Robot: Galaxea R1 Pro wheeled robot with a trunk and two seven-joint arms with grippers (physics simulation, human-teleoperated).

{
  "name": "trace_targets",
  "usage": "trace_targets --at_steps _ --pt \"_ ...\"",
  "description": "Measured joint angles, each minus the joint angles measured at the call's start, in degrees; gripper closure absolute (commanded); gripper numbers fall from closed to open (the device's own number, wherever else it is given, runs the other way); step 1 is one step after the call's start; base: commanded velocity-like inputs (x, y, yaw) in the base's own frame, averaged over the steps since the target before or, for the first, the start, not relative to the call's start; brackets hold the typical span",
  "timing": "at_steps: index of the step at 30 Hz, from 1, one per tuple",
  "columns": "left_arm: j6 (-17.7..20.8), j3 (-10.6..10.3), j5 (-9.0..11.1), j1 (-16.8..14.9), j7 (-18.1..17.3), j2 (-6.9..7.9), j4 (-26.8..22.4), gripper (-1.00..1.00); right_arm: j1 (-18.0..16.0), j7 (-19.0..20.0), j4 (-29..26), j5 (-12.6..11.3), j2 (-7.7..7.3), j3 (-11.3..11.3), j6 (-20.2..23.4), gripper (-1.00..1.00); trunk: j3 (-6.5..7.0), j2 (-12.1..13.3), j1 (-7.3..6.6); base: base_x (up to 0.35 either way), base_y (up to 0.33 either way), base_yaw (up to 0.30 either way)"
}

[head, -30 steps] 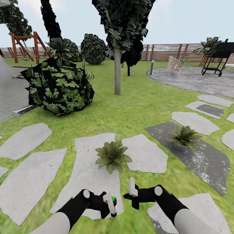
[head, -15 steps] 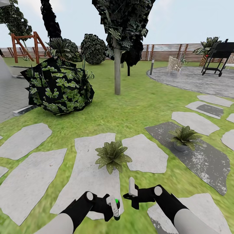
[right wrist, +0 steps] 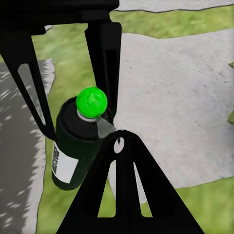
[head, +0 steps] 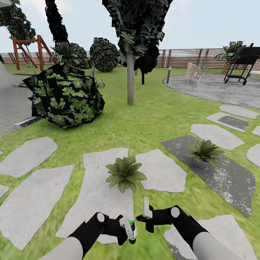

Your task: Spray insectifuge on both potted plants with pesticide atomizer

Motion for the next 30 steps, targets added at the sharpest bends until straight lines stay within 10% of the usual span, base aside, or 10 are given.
trace_targets --at_steps 30 --pt "-1.4 0.1 1.9 0.0 0.1 -0.21 0.0 1.0 0.0 -0.1 0.1 0.0 0.32 0.2 0.0 1.0 0.0 0.0 0.0 0.0 0.0 0.0"
